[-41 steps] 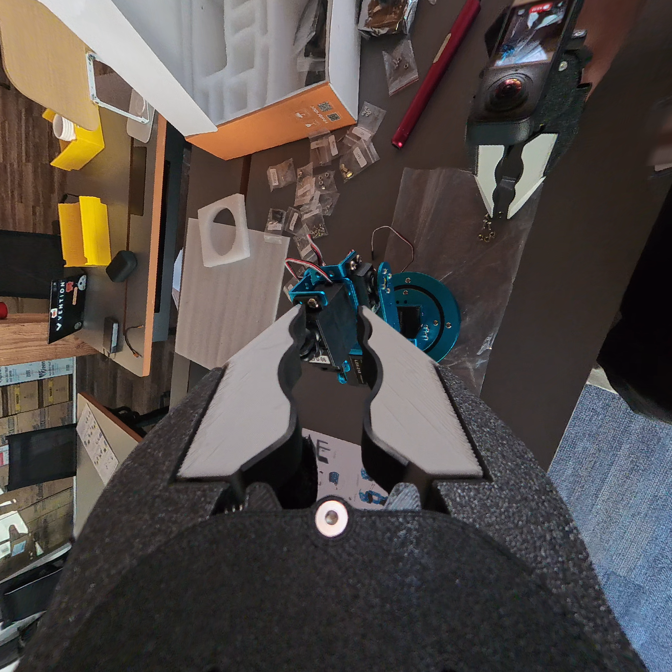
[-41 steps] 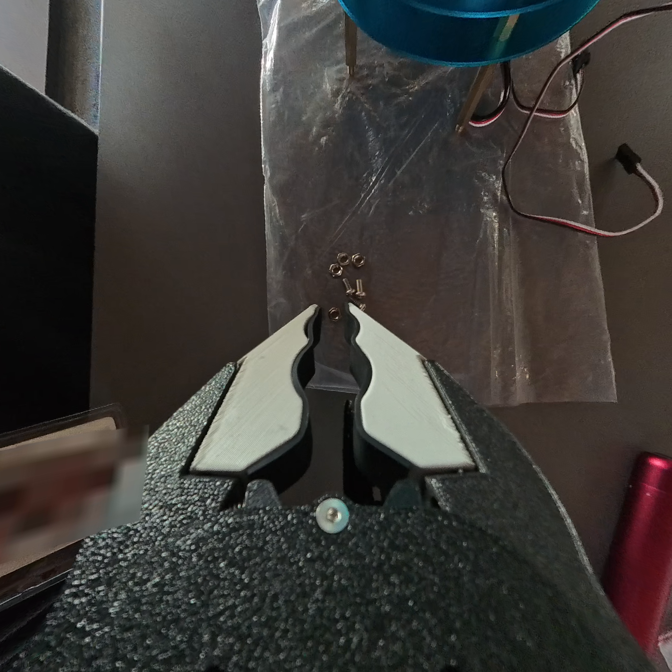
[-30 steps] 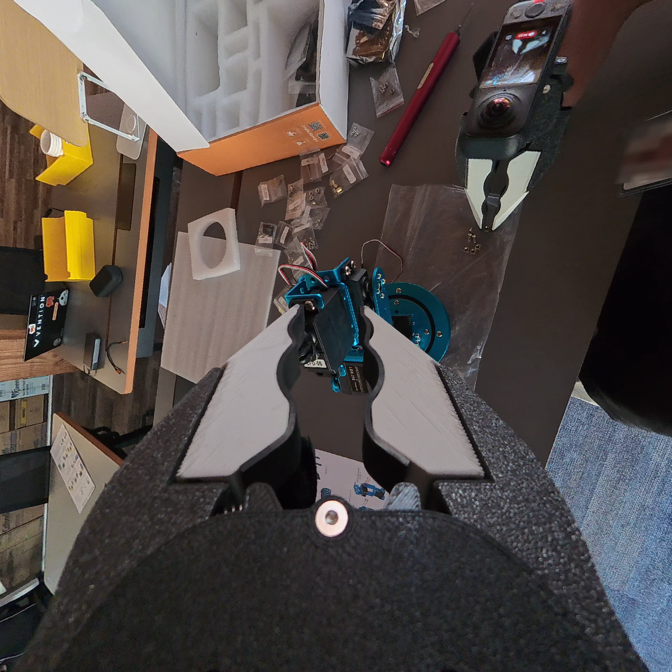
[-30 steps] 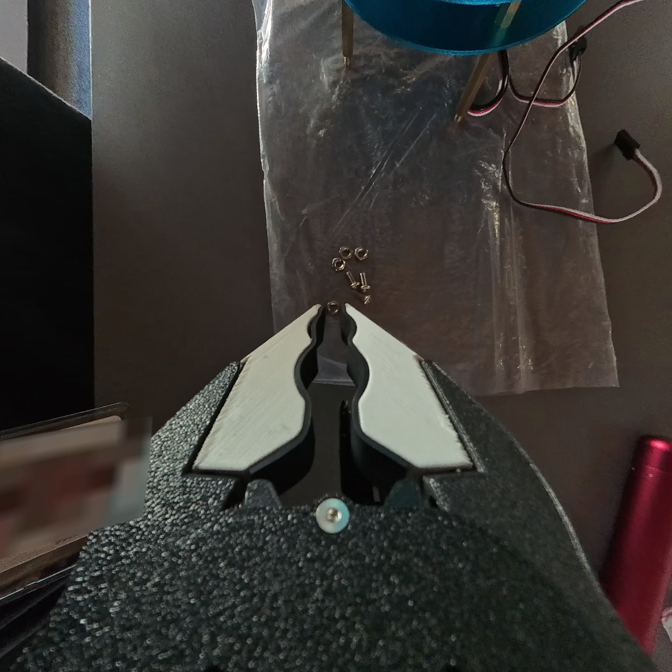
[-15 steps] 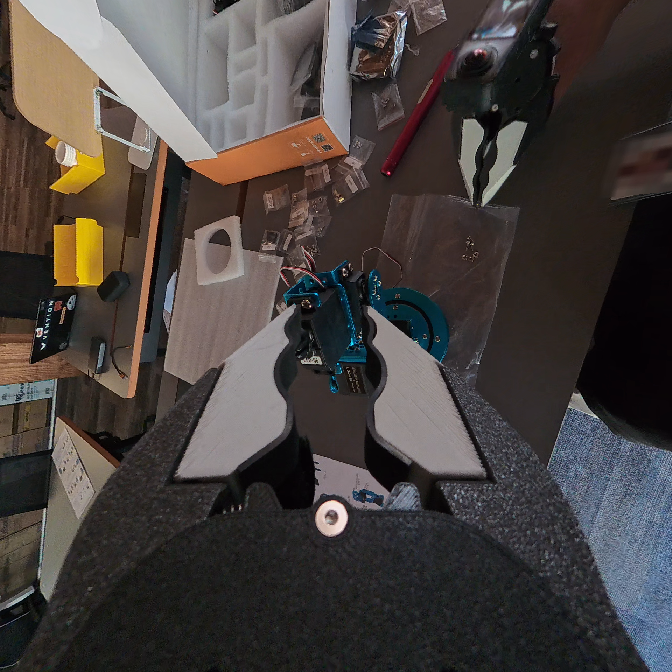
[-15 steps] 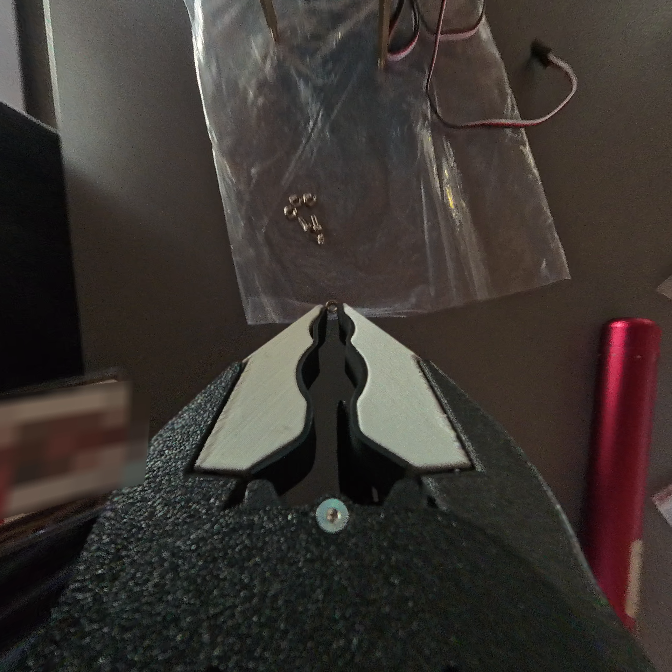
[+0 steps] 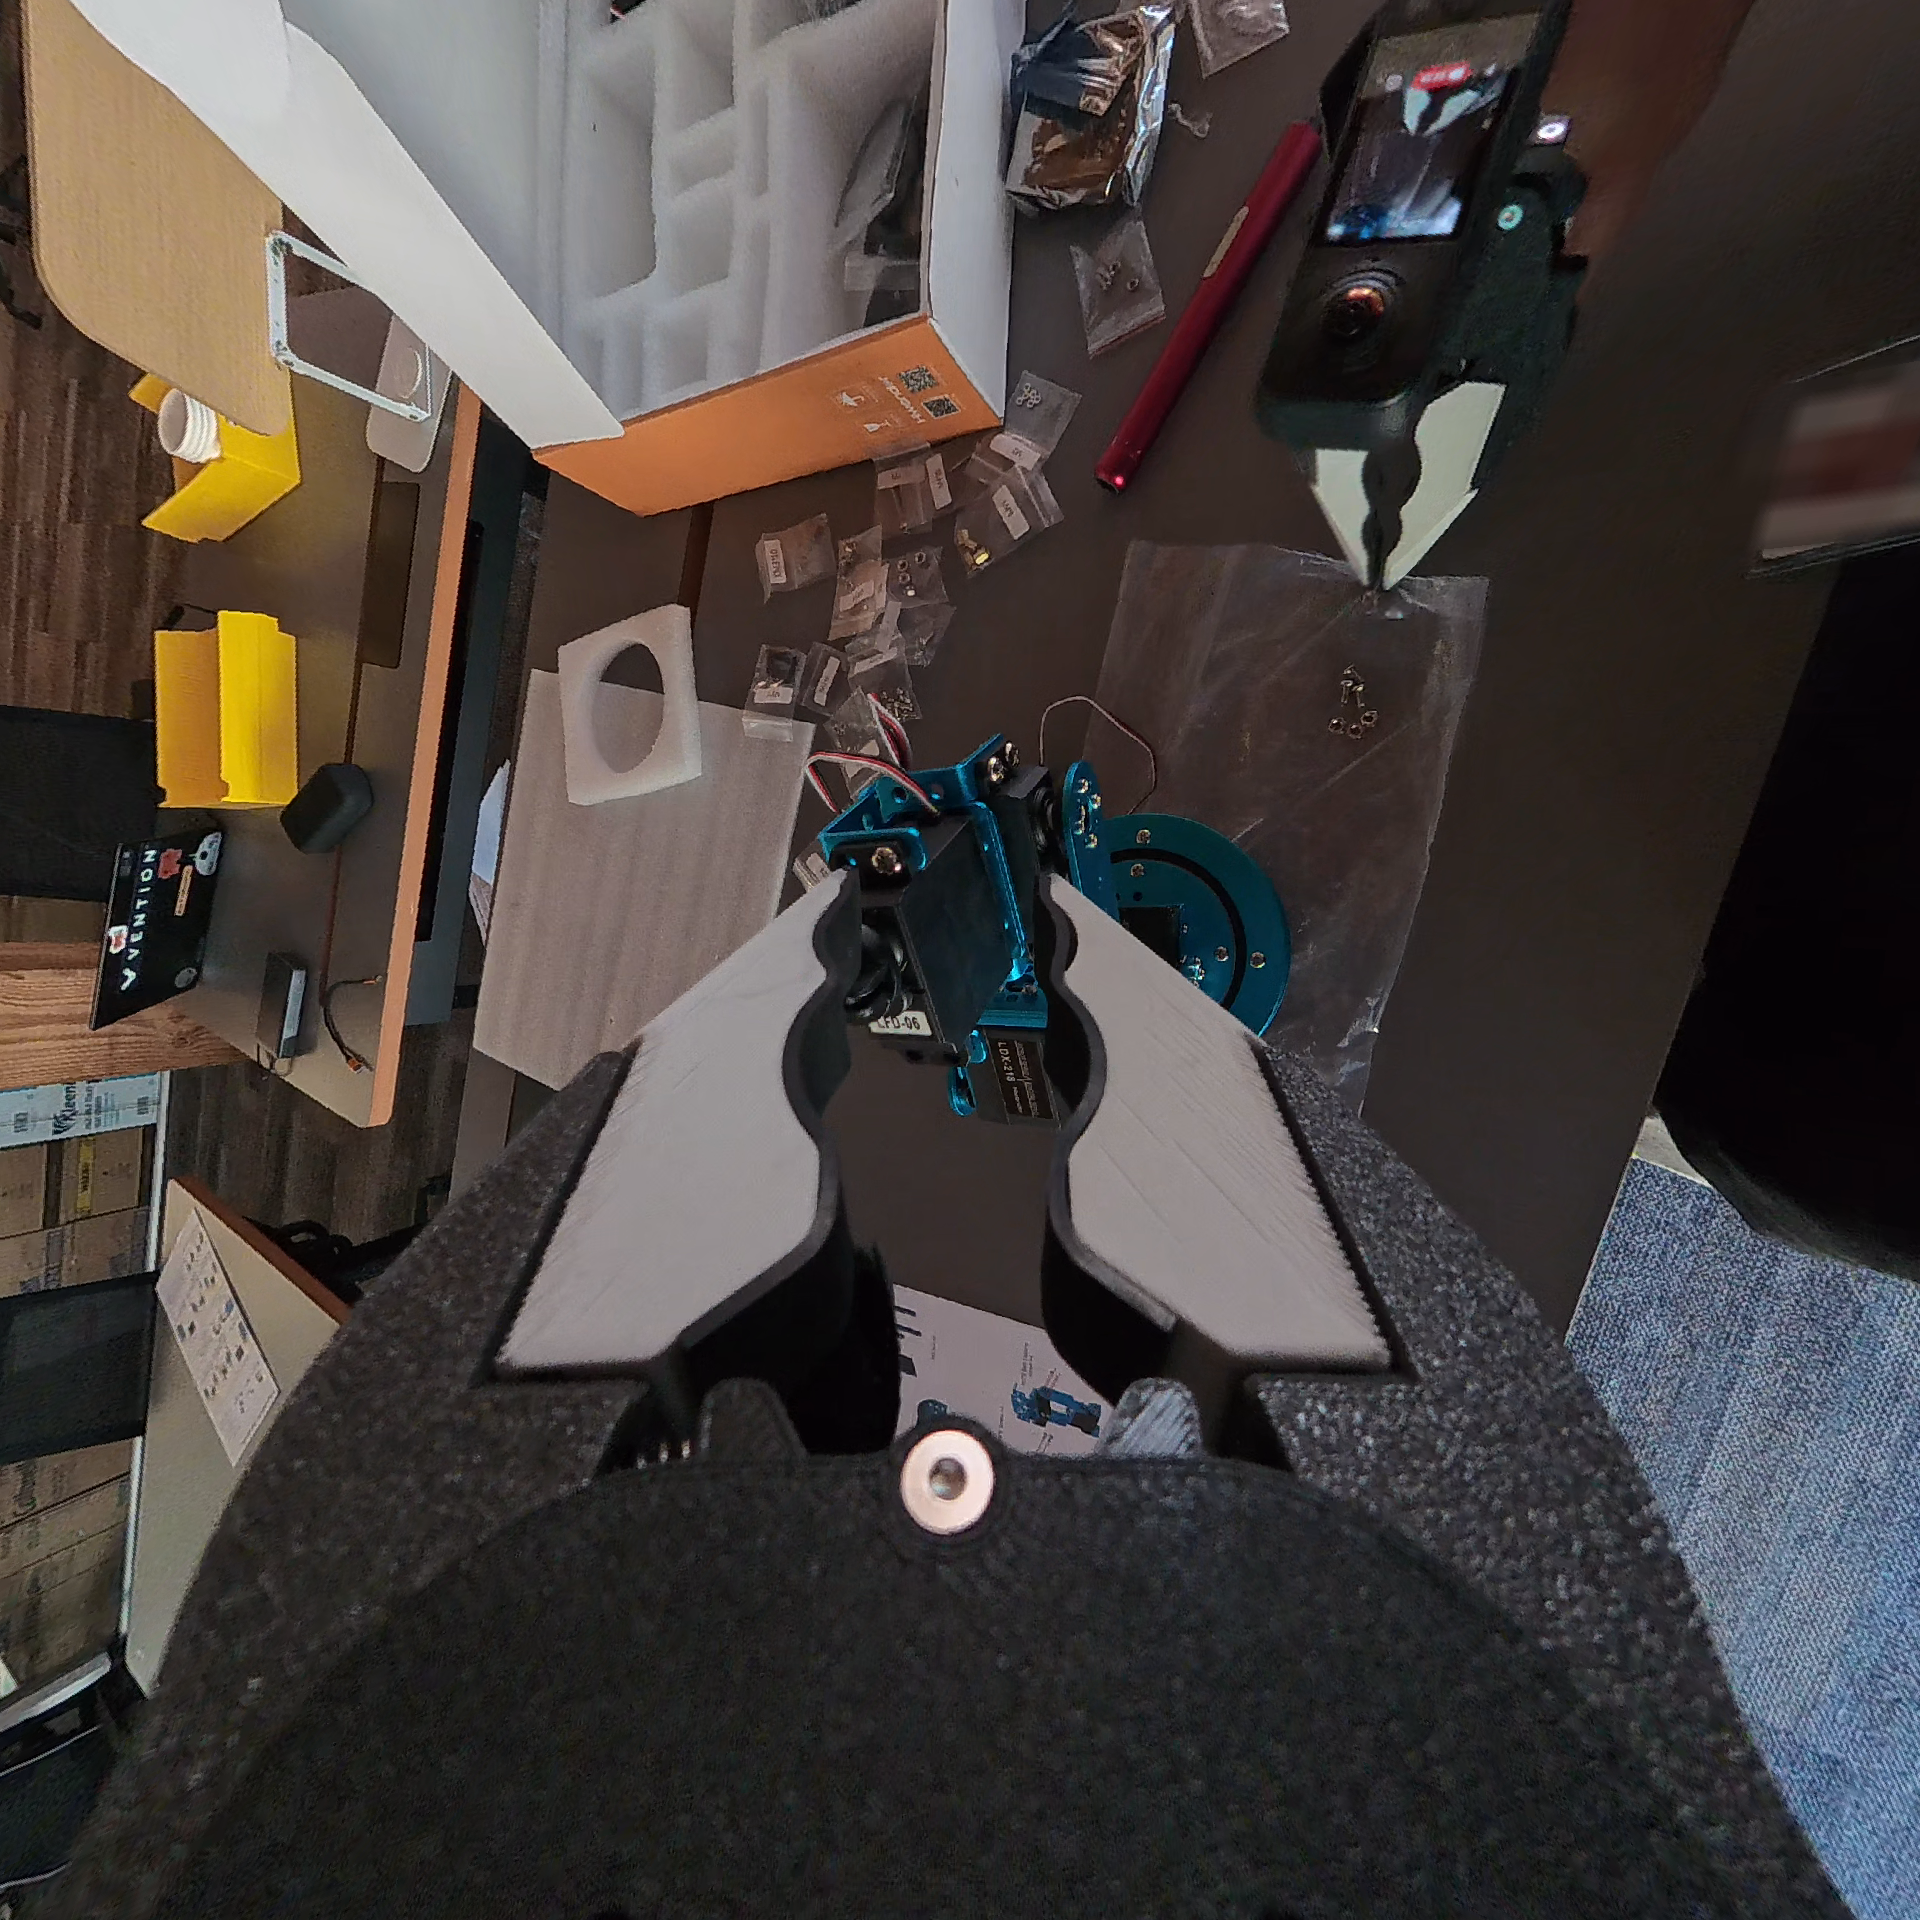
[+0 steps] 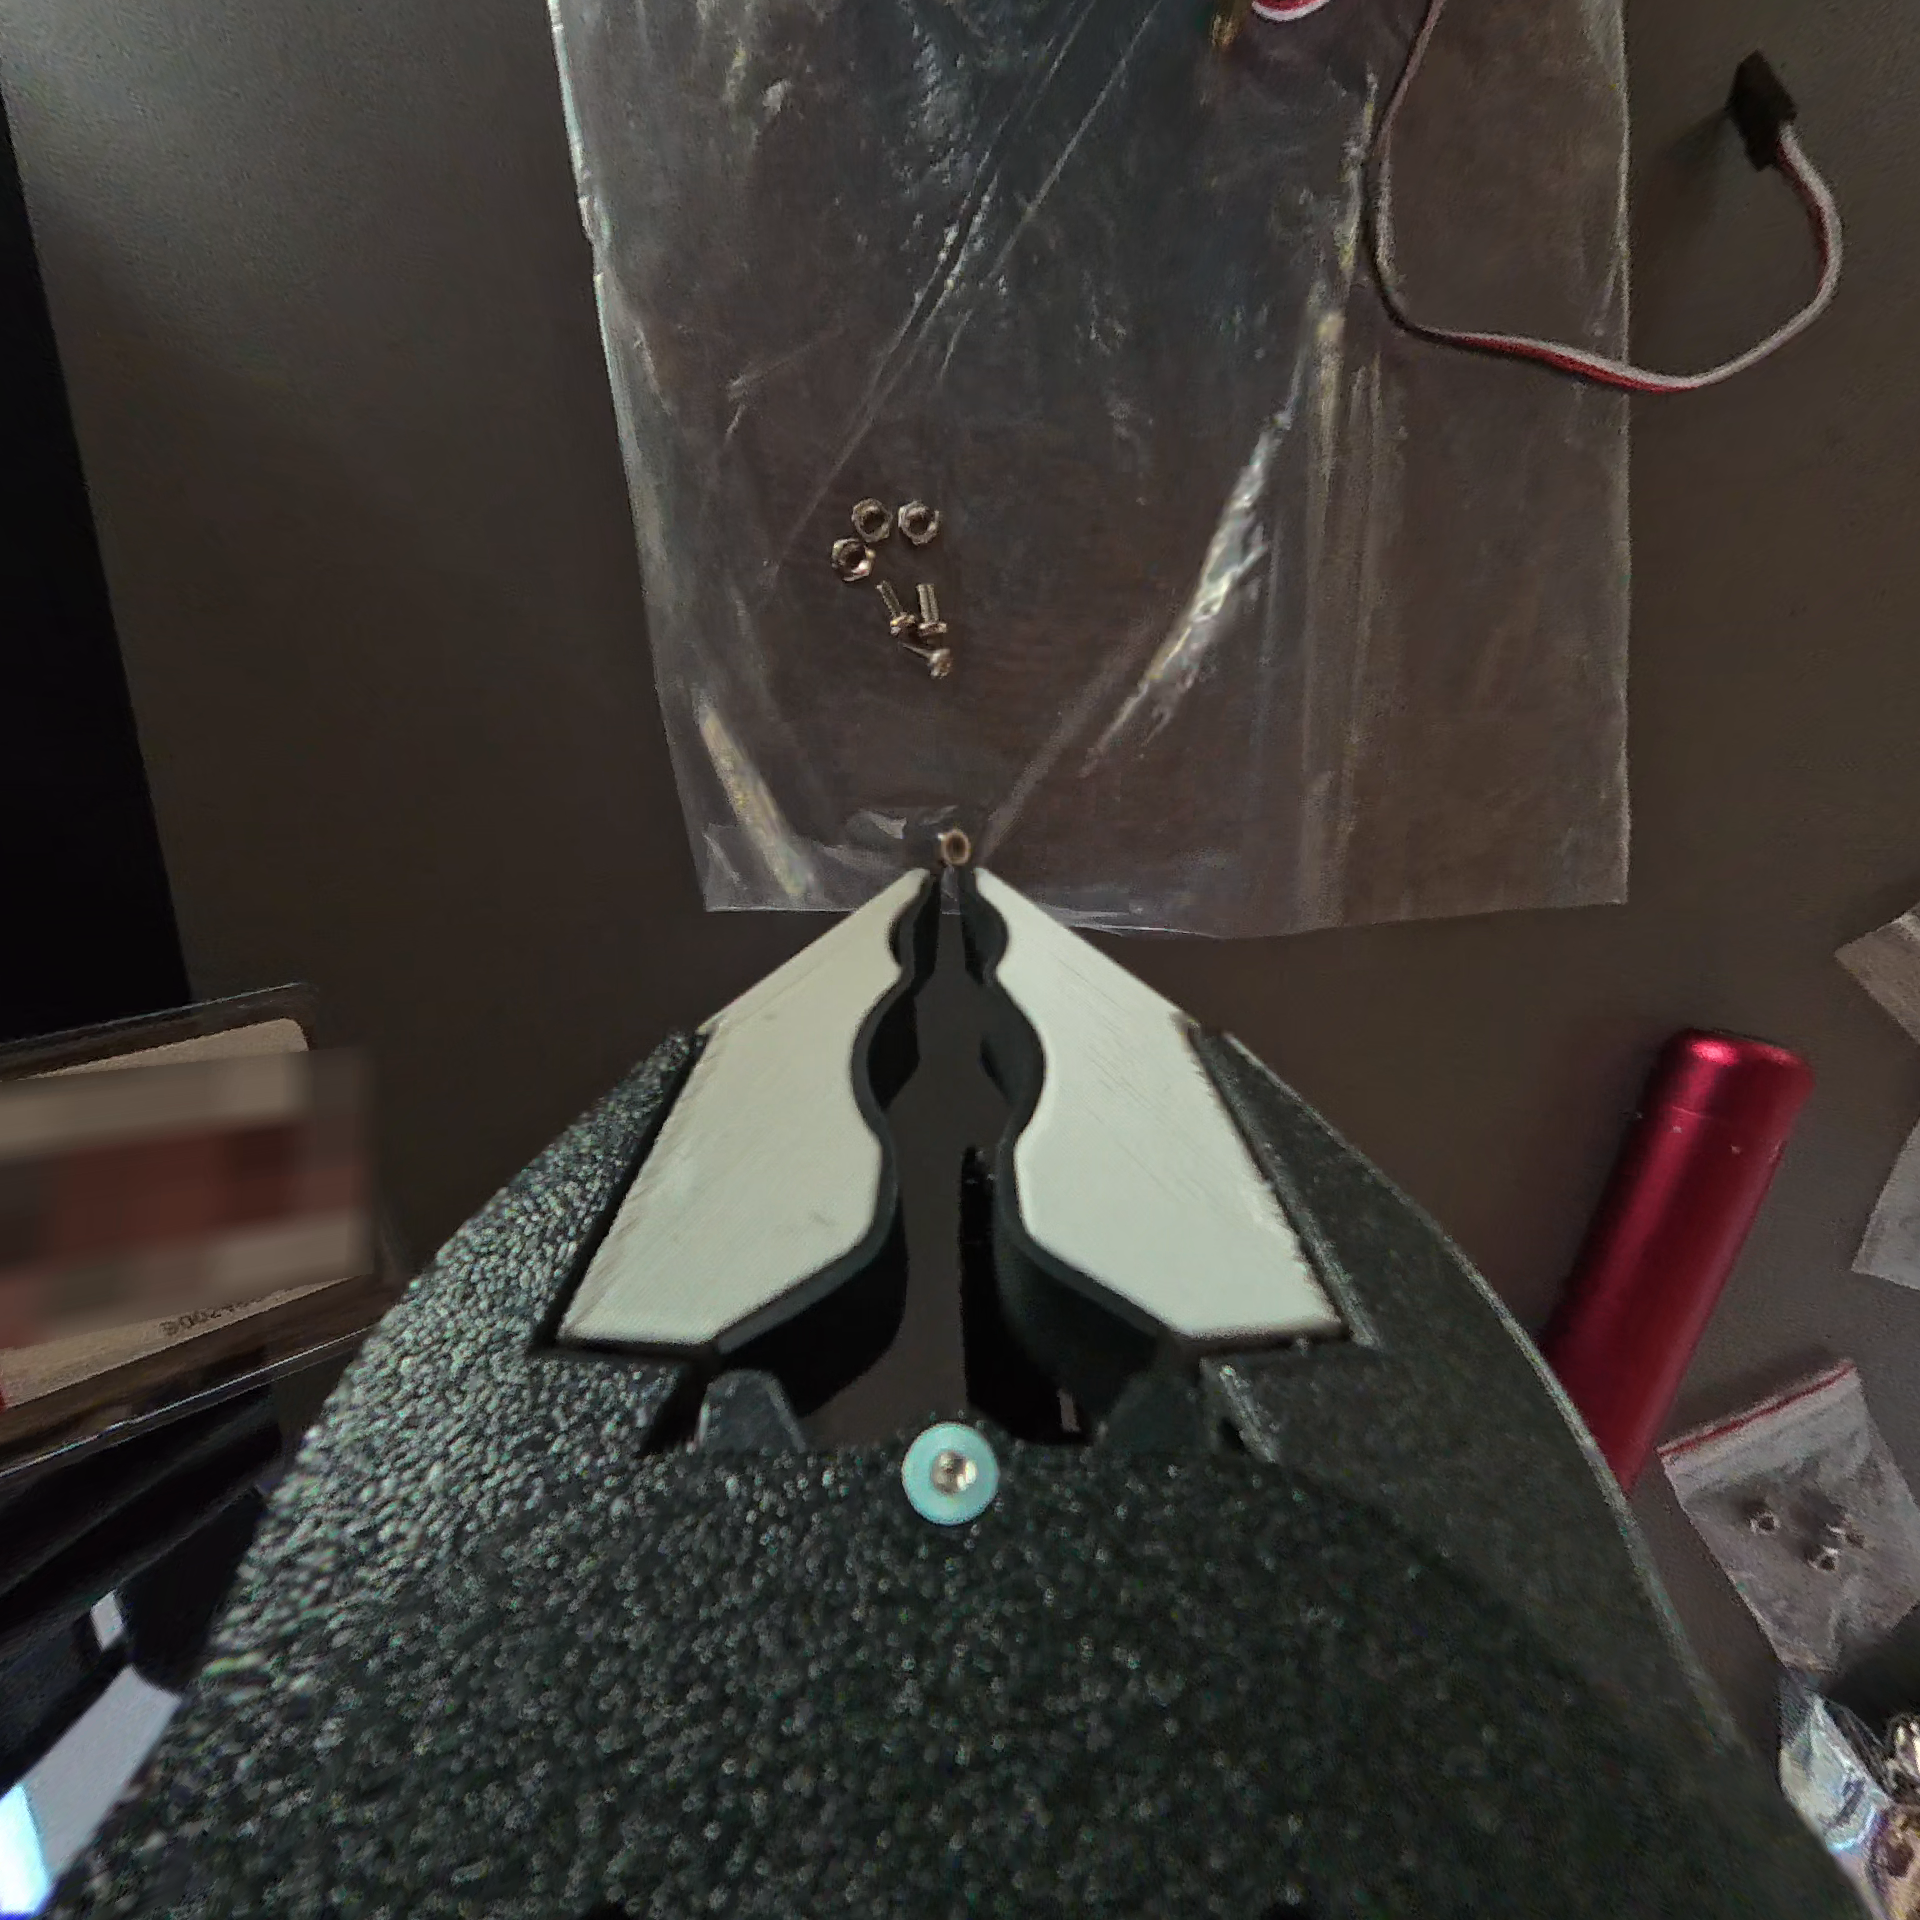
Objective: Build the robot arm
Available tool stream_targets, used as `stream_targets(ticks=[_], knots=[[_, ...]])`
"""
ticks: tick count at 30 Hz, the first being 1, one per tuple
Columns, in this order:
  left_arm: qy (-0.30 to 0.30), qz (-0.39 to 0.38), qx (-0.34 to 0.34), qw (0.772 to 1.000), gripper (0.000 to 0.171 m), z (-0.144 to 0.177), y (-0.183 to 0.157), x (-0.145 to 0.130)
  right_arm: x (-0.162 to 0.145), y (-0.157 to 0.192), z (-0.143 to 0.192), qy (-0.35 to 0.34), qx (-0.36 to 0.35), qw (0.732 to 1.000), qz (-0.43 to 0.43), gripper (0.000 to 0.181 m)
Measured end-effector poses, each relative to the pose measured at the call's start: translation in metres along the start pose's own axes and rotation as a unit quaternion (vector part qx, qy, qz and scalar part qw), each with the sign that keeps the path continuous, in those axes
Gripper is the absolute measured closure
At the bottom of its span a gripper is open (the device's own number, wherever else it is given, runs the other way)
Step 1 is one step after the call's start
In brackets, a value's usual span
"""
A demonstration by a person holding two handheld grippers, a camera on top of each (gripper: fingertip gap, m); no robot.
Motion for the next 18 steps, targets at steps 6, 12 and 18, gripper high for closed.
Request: stream_targets(ticks=[6,12,18], knots=[[-0.009,0.013,0.0,1.0,0.139,0.0054,0.0009,0.0002,-0.0053,-0.0003,0.0051,-0.057,0.007,0.998,-0.031,0.18],[-0.007,0.012,-0.002,1.0,0.137,0.004,-0.0001,0.0003,-0.0051,0.0022,0.008,-0.06,0.012,0.998,-0.024,0.174],[-0.004,0.009,-0.003,1.0,0.138,0.0027,-0.0006,0.0,0.0016,0.0031,-0.0003,-0.038,-0.001,0.999,0.007,0.173]])
Point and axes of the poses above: each gripper's, where its closed fingertips meet, z back along the fingers, x out of its top, y = z × x across the jaws, the point moved 5 cm from there along z, back along the fingers, and after that the axes turned 2 degrees about y, right-handed, at the moved point
